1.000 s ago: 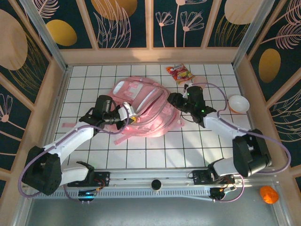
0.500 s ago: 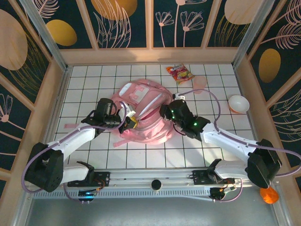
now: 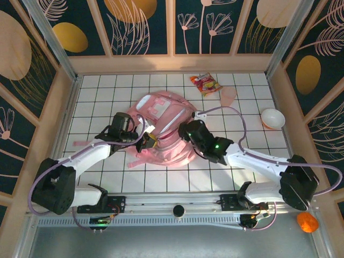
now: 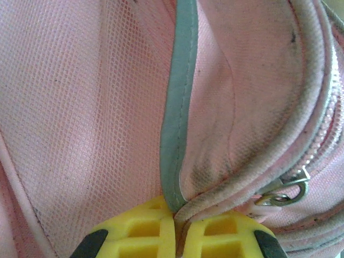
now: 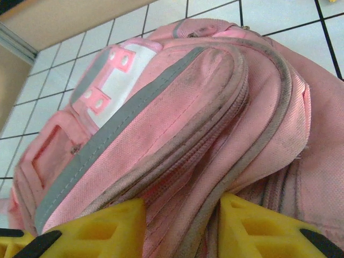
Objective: Pack the student bag
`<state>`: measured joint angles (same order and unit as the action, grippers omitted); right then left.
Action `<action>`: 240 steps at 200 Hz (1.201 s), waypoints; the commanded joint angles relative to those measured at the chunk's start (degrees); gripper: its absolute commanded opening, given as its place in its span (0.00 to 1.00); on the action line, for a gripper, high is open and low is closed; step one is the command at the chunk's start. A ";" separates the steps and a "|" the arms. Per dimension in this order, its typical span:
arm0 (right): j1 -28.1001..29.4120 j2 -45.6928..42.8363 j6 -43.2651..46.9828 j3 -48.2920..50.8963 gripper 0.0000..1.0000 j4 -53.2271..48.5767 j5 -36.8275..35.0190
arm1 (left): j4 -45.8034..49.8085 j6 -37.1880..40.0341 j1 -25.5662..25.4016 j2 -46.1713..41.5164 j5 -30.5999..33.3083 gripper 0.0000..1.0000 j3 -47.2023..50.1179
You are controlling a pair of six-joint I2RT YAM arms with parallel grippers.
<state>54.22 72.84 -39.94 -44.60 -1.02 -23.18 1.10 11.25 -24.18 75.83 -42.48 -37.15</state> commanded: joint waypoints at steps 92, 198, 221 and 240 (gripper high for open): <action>2.16 -10.57 -4.46 -4.03 0.44 -11.38 13.87 | -7.17 -3.65 -1.91 -1.28 7.56 0.00 -6.30; 12.61 -2.31 -10.58 -9.09 0.42 -8.76 11.00 | -9.00 -13.53 -2.46 0.58 1.53 0.00 -6.69; 11.32 1.41 -9.75 -10.66 0.42 -9.79 9.75 | -9.32 -14.23 -2.48 0.98 0.65 0.00 -7.15; 9.12 3.10 -8.26 -11.46 0.42 -9.21 9.58 | -9.28 -14.21 -2.53 1.14 0.24 0.00 -7.25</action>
<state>65.67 74.56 -48.95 -53.41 -11.84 -11.53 -3.95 0.97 -26.59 76.99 -36.82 -42.17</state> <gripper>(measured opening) 0.421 0.051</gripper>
